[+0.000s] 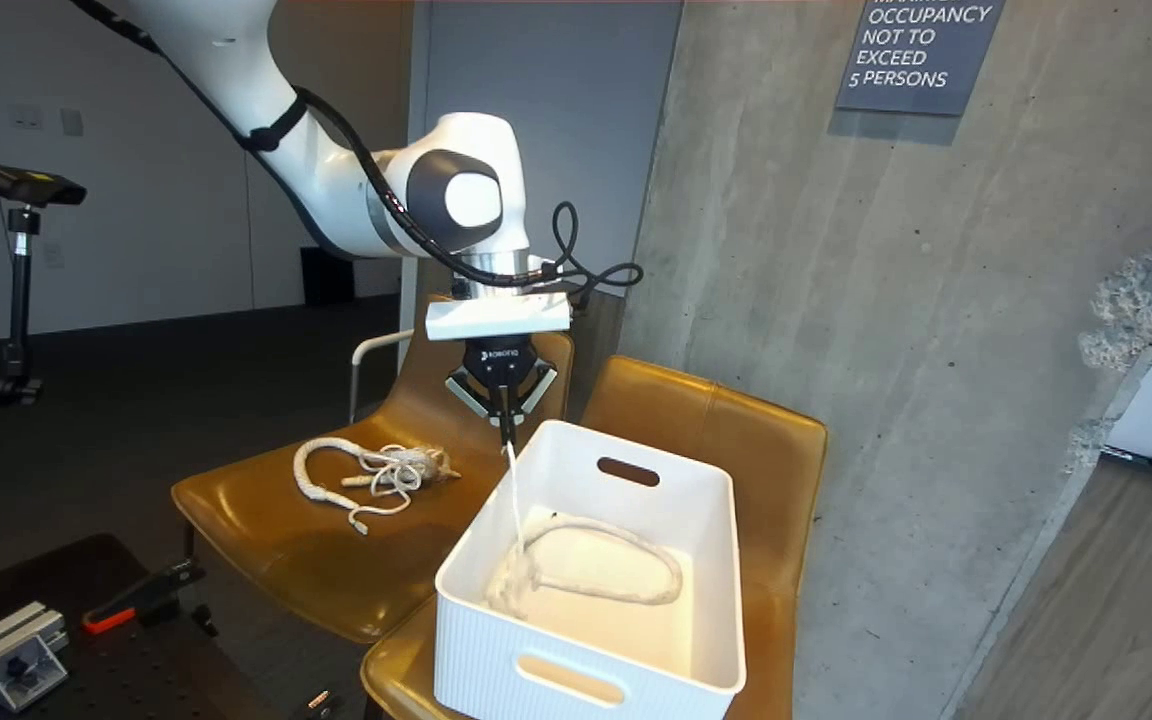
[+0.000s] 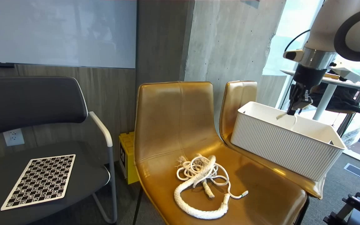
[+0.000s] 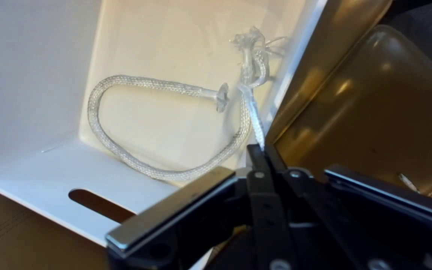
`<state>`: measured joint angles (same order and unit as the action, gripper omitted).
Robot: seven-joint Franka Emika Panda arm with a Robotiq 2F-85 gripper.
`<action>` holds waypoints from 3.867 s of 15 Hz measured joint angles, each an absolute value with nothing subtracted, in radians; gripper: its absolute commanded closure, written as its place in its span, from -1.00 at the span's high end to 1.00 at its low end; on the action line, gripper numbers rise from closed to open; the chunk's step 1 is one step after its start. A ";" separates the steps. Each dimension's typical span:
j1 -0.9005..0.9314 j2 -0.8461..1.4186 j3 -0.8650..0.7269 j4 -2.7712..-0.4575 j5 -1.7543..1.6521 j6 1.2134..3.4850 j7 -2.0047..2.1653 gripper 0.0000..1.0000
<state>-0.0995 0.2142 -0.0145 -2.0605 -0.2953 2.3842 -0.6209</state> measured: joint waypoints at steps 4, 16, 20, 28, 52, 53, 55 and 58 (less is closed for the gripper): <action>-0.008 0.162 0.052 -1.984 -0.295 2.366 -0.609 -0.98; 0.278 0.350 0.229 -1.557 -0.329 2.210 -0.601 -0.98; 0.263 0.418 0.219 -1.511 -0.329 2.199 -0.618 -0.98; 0.164 0.398 0.211 -1.689 -0.308 2.263 -0.624 -0.27; -0.592 0.299 0.534 -1.849 -0.231 2.371 -1.462 1.00; -0.668 0.316 0.583 -1.841 -0.232 2.367 -1.539 1.00; -0.815 0.358 0.672 -1.813 -0.238 2.340 -1.701 1.00; -0.915 0.410 0.692 -1.762 -0.239 2.297 -1.948 1.00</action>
<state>-0.9151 0.4104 0.6922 -1.7621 -0.2389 2.2968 -1.9481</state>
